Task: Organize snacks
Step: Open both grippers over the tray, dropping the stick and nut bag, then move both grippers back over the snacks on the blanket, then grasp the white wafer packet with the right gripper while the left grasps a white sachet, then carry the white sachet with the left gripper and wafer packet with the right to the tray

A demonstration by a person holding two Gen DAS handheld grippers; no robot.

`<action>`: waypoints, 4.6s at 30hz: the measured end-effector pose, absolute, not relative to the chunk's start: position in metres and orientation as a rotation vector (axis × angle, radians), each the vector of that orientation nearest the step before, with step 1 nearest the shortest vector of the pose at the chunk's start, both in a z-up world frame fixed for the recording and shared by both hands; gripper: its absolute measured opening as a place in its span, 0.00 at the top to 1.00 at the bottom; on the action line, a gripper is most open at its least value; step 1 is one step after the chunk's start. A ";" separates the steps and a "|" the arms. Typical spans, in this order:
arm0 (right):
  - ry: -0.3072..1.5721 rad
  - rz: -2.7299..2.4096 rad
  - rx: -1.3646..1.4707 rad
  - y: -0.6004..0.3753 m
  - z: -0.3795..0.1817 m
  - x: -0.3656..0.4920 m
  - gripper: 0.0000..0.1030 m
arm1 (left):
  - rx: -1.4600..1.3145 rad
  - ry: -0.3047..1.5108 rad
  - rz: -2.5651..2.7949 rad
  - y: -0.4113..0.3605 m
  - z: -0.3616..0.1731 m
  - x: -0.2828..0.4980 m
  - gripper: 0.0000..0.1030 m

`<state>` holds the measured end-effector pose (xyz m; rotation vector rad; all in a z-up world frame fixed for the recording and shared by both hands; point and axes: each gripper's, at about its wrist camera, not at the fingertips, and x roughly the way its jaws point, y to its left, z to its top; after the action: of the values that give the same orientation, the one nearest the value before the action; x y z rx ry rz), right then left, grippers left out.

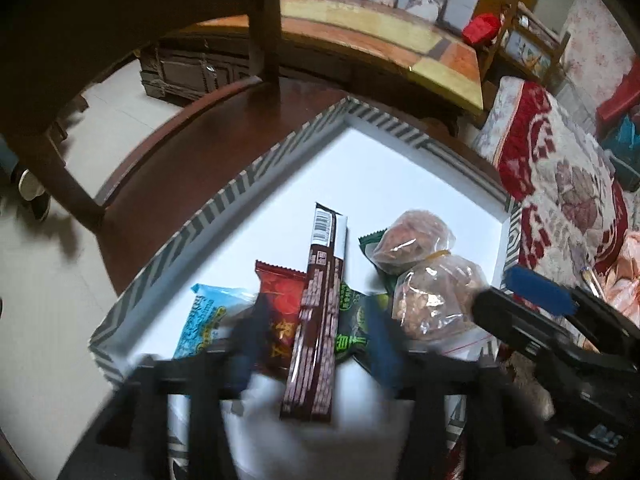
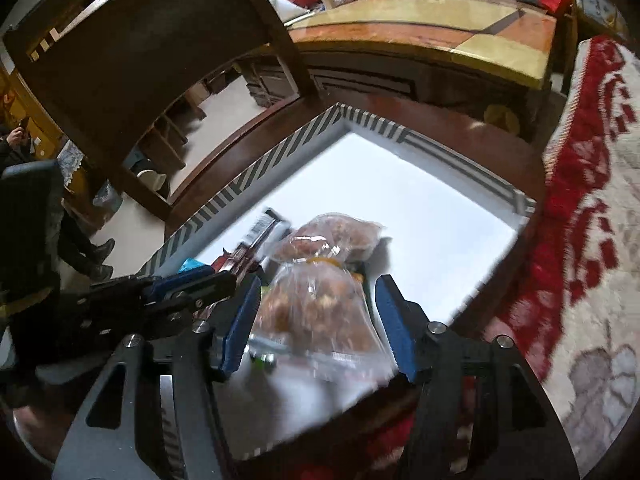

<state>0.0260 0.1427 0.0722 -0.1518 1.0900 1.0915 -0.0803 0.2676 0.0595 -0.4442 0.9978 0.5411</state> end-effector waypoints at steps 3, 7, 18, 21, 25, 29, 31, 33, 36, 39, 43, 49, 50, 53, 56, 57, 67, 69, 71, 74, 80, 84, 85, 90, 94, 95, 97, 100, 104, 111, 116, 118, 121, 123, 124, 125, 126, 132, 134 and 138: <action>1.055 1.076 -0.124 0.121 0.087 0.020 0.42 | -0.437 0.973 0.552 0.260 0.068 -0.086 0.29; 1.038 1.055 -0.092 0.091 0.097 0.016 0.42 | -0.402 0.962 0.539 0.242 0.077 -0.089 0.26; 1.014 0.938 -0.017 -0.002 0.108 0.015 0.42 | -0.347 0.927 0.431 0.175 0.099 -0.077 0.21; 0.999 0.896 -0.001 -0.035 0.110 0.018 0.42 | -0.327 0.926 0.392 0.154 0.102 -0.070 0.21; 0.987 0.804 -0.004 -0.081 0.106 0.025 0.42 | -0.319 0.937 0.330 0.127 0.101 -0.057 0.19; 1.008 0.705 -0.002 -0.127 0.094 0.034 0.42 | -0.299 0.957 0.257 0.097 0.095 -0.039 0.19; 1.022 0.650 0.005 -0.153 0.088 0.041 0.42 | -0.284 0.970 0.211 0.081 0.092 -0.028 0.19; 1.041 0.594 0.017 -0.176 0.080 0.049 0.42 | -0.275 0.983 0.164 0.065 0.088 -0.018 0.19; 1.059 0.522 0.040 -0.207 0.072 0.060 0.42 | -0.267 0.999 0.088 0.042 0.082 -0.003 0.19; 1.067 0.490 0.077 -0.230 0.068 0.067 0.42 | -0.241 1.023 0.014 0.016 0.076 0.015 0.19; 1.090 0.456 0.120 -0.243 0.062 0.077 0.42 | -0.232 1.051 -0.036 -0.006 0.070 0.036 0.19; 1.073 0.471 0.157 -0.243 0.061 0.084 0.40 | -0.231 1.087 -0.060 -0.019 0.065 0.064 0.19; 1.073 0.471 0.155 -0.243 0.060 0.085 0.40 | -0.236 1.089 -0.061 -0.019 0.065 0.067 0.19; 1.071 0.486 0.128 -0.236 0.061 0.097 0.40 | -0.258 1.089 -0.048 -0.017 0.065 0.074 0.19; 1.037 0.517 0.072 -0.221 0.071 0.124 0.40 | -0.269 1.092 -0.038 -0.012 0.063 0.074 0.19; 1.036 0.532 0.043 -0.214 0.072 0.134 0.38 | -0.270 1.098 -0.034 -0.011 0.061 0.073 0.19; 1.203 0.641 -0.193 -0.157 0.031 0.224 0.32 | -0.287 1.128 -0.031 0.005 0.046 0.074 0.19; 1.239 0.622 -0.208 -0.152 0.016 0.234 0.32 | -0.287 1.131 -0.036 0.006 0.044 0.076 0.19; 1.271 0.627 -0.167 -0.152 0.003 0.242 0.35 | -0.283 1.139 -0.040 0.005 0.042 0.077 0.19; 1.240 0.625 -0.129 -0.157 0.003 0.239 0.48 | -0.276 1.144 -0.045 0.002 0.040 0.081 0.19; 1.129 0.622 -0.099 -0.191 0.042 0.203 0.48 | -0.289 1.126 -0.062 -0.009 0.045 0.097 0.19; 1.053 0.597 0.063 -0.235 0.076 0.182 0.48 | -0.288 1.118 -0.080 -0.029 0.047 0.115 0.19; 1.040 0.594 0.083 -0.242 0.081 0.177 0.48 | -0.282 1.117 -0.092 -0.035 0.047 0.122 0.18; 1.011 0.597 0.169 -0.269 0.088 0.162 0.48 | -0.211 1.165 -0.169 -0.065 0.035 0.155 0.18; 1.027 0.598 0.248 -0.280 0.079 0.169 0.48 | -0.213 1.219 -0.170 -0.077 0.017 0.178 0.18; 1.029 0.598 0.252 -0.281 0.077 0.171 0.48 | -0.218 1.230 -0.168 -0.079 0.012 0.182 0.18; 1.033 0.603 0.247 -0.281 0.074 0.172 0.48 | -0.198 1.252 -0.160 -0.086 0.001 0.190 0.19; 1.034 0.606 0.266 -0.284 0.071 0.174 0.48 | -0.135 1.214 -0.150 -0.090 0.001 0.189 0.44; 1.025 0.603 0.283 -0.288 0.073 0.173 0.48 | -0.191 1.222 -0.164 -0.069 0.007 0.185 0.55; 1.016 0.649 0.257 -0.274 0.076 0.163 0.48 | -0.222 1.171 -0.122 -0.034 0.030 0.147 0.64; 1.013 0.669 0.244 -0.257 0.077 0.151 0.48 | -0.260 1.144 -0.092 -0.008 0.041 0.120 0.64; 1.018 0.682 0.273 -0.251 0.075 0.144 0.48 | -0.264 1.129 -0.086 -0.003 0.046 0.109 0.64; 1.027 0.703 0.268 -0.238 0.073 0.130 0.48 | -0.247 1.105 -0.061 0.005 0.054 0.089 0.64; 1.039 0.722 0.253 -0.226 0.071 0.119 0.48 | -0.245 1.091 -0.050 0.012 0.060 0.075 0.64; 1.044 0.729 0.251 -0.221 0.069 0.116 0.48 | -0.245 1.087 -0.038 0.016 0.063 0.068 0.64; 1.051 0.737 0.250 -0.215 0.068 0.111 0.48 | -0.240 1.081 -0.023 0.021 0.066 0.061 0.64; 1.055 0.741 0.252 -0.211 0.067 0.108 0.48 | -0.234 1.072 -0.006 0.026 0.068 0.054 0.64; 1.060 0.765 0.252 -0.178 0.064 0.078 0.48 | -0.226 1.038 0.080 0.055 0.080 0.016 0.64; 1.075 0.783 0.234 -0.164 0.063 0.069 0.48 | -0.213 1.022 0.109 0.063 0.084 0.005 0.64; 1.087 0.825 0.178 -0.132 0.067 0.053 0.48 | -0.221 1.008 0.152 0.080 0.088 -0.015 0.64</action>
<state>0.0529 -0.1320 0.0673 0.1782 1.0872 0.8254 -0.0148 0.0804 0.0879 -0.2207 1.0080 0.1519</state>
